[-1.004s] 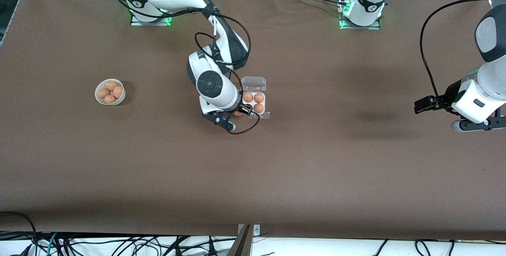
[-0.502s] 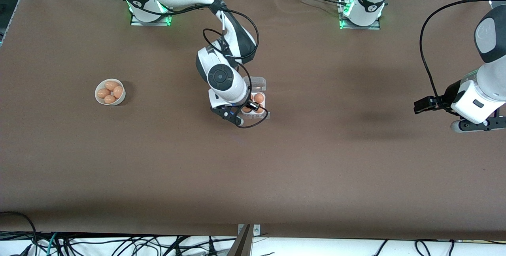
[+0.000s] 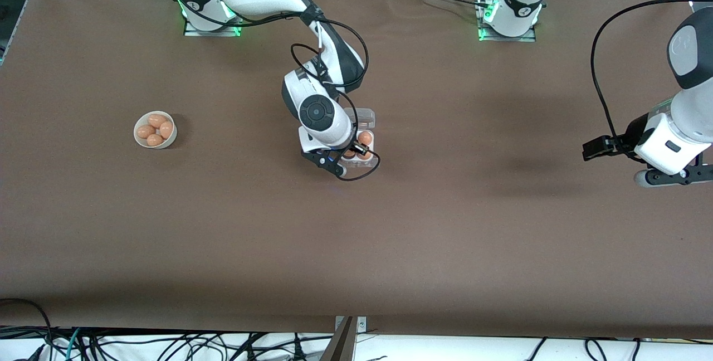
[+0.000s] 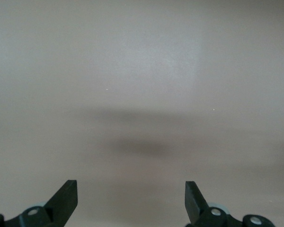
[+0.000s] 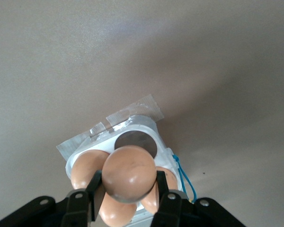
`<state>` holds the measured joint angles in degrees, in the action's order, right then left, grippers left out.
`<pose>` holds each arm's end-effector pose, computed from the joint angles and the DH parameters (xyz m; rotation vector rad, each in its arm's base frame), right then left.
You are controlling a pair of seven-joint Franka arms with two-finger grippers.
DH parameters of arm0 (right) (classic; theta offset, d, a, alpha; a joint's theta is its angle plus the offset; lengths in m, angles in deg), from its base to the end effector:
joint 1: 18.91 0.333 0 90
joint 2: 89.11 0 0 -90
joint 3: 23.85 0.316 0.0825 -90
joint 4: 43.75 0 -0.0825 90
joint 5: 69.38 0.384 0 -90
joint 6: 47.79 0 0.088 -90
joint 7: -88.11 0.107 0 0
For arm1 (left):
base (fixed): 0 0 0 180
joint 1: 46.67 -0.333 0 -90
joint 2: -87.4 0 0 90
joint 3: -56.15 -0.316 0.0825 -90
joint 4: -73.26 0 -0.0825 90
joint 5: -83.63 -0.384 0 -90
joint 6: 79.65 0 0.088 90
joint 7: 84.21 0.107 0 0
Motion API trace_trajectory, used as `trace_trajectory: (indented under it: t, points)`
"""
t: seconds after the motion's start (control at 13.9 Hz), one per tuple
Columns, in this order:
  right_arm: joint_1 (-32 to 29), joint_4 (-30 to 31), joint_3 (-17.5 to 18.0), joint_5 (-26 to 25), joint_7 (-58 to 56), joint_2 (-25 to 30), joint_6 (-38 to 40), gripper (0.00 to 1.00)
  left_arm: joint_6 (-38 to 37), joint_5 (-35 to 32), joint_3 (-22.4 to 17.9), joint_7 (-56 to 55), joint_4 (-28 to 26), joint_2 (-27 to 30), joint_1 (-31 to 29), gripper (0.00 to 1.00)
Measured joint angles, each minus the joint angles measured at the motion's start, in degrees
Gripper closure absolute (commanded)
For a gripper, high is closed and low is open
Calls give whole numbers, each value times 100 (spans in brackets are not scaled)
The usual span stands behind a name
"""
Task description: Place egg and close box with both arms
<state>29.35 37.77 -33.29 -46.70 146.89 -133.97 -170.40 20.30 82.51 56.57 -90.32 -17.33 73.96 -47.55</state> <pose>0.5380 0.4829 0.2313 -2.9225 0.7889 0.2901 0.6264 0.0072 0.4951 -3.1140 -0.1726 0.1096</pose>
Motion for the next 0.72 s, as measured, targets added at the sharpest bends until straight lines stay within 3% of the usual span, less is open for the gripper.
trace_trajectory:
  t: [0.14, 0.36, 0.5, 0.72]
  points:
    - [0, 0, 2, 2, 0, -2, -1, 52, 0, 22, 18, 0, 0, 0, 18, 0]
    - [1, 0, 8, 4, 0, -23, -11, 0, 0, 524, 54, -152, 0, 0, 64, 3]
    - [-1, -3, 7, 4, -1, -30, -22, 0, -5, 921, 87, -374, 0, -1, 86, 13]
    - [-17, -60, -5, 4, -20, -34, -74, 0, -267, 1051, 359, -573, -1, -4, 117, 47]
